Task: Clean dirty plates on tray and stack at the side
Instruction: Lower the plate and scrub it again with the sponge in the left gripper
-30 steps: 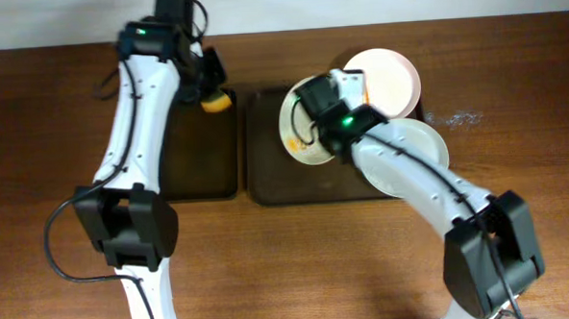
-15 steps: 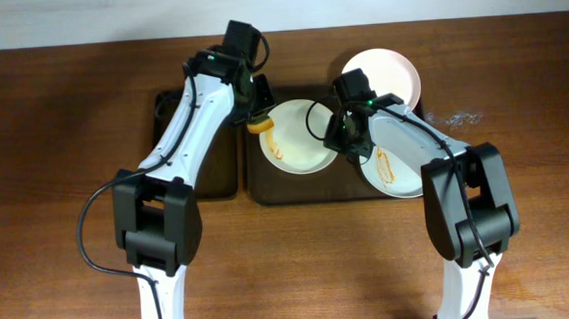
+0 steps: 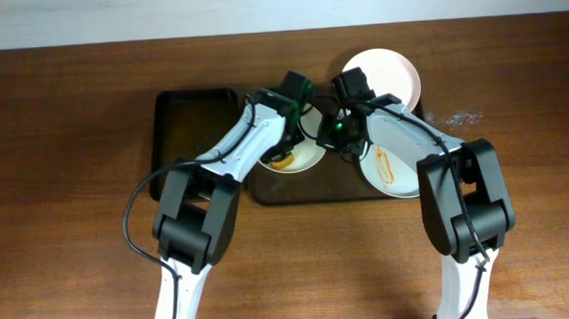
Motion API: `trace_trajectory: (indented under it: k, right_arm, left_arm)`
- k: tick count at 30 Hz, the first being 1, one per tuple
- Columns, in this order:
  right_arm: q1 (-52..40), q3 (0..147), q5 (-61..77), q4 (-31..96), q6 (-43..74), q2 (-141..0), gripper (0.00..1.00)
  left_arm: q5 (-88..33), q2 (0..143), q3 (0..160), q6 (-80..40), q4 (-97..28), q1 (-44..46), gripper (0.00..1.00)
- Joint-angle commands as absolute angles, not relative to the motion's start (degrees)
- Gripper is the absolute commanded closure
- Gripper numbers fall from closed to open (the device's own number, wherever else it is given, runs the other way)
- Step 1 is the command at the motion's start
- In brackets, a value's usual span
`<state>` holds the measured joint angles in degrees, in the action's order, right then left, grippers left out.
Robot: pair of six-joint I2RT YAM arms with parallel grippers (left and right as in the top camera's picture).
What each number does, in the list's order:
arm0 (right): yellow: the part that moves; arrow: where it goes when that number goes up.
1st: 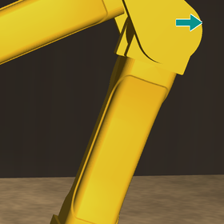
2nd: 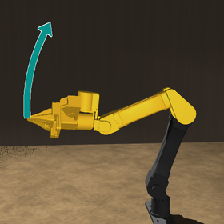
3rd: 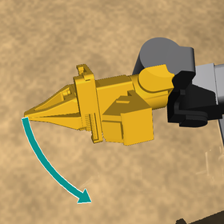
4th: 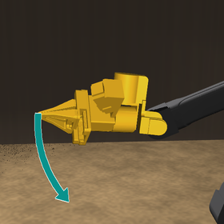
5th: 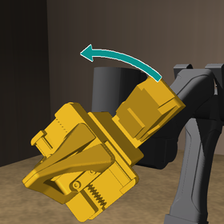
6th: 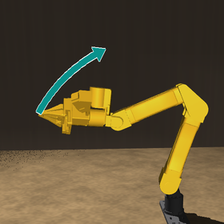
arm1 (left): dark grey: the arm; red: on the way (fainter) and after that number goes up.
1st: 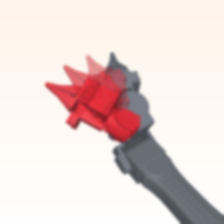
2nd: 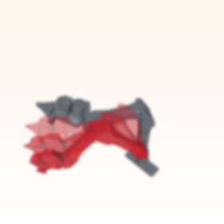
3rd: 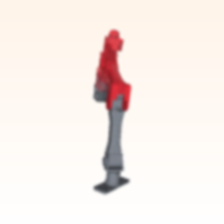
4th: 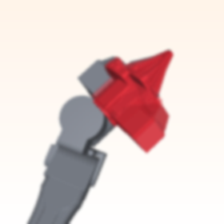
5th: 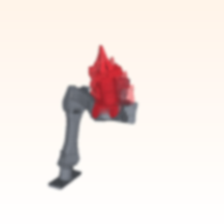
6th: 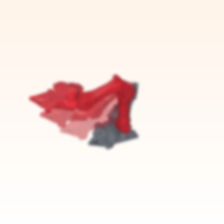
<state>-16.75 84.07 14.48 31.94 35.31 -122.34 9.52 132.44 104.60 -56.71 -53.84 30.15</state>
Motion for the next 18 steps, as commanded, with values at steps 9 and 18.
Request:
trace_trajectory:
  k: [9,18]
  right_arm:
    - [-14.1,83.2,16.1,32.2,32.0,-126.0,0.96]
    - [-14.1,82.7,16.1,30.7,31.5,-126.1,0.96]
  left_arm:
    - [11.0,134.4,102.4,-35.6,-52.7,33.0,1.0]
    - [14.8,134.5,101.9,-10.7,-49.5,29.4,1.0]
